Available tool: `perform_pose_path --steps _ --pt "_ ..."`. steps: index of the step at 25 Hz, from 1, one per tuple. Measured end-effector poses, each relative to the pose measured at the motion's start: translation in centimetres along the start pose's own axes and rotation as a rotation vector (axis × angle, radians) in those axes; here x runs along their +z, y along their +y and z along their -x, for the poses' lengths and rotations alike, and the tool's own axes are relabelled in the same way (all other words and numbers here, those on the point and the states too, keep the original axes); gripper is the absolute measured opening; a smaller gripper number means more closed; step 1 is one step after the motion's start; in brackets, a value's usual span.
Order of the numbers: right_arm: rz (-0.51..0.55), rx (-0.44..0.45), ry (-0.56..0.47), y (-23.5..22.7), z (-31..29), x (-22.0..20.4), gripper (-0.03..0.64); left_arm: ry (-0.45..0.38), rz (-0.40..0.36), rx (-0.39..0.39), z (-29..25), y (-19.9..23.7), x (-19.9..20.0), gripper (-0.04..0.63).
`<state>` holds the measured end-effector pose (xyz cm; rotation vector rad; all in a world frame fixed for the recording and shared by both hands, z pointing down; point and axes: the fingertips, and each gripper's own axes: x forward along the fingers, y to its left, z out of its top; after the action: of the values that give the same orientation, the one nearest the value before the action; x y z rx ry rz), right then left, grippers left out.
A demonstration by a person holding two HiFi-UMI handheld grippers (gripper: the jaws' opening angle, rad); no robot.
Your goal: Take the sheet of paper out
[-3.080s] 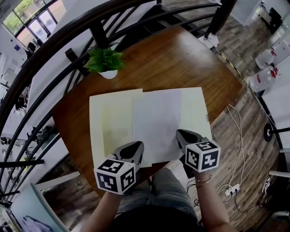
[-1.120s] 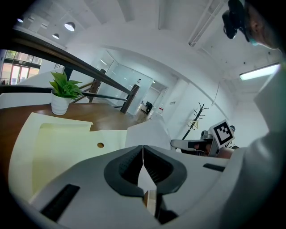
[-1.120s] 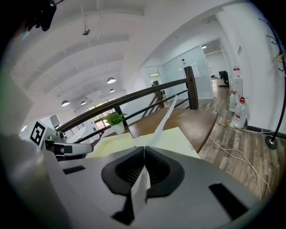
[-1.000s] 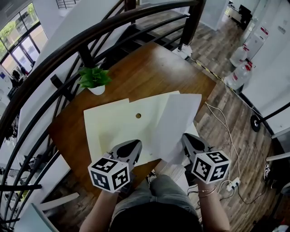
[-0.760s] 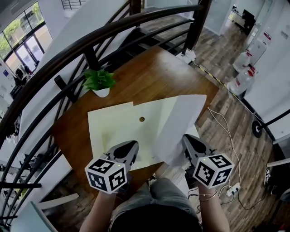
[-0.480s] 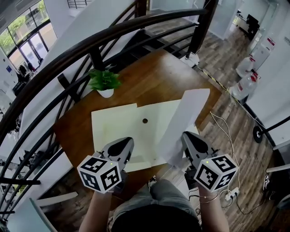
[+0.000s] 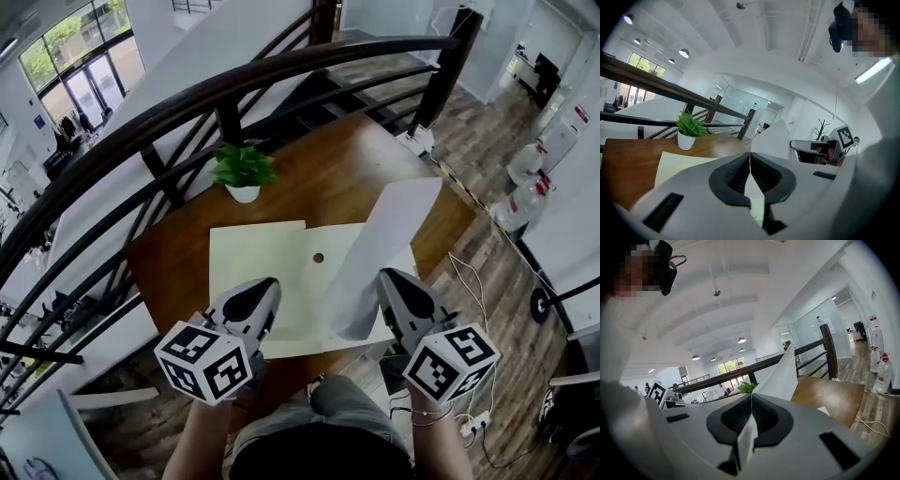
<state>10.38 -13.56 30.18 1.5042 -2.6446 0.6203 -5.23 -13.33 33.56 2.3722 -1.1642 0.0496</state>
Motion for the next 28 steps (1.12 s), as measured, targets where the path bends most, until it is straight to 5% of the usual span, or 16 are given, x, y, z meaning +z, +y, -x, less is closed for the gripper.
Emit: perform_pose_path --steps 28 --pt "-0.005 0.247 0.054 6.3 -4.5 -1.6 0.028 0.021 0.017 0.083 1.5 1.5 -1.1 0.018"
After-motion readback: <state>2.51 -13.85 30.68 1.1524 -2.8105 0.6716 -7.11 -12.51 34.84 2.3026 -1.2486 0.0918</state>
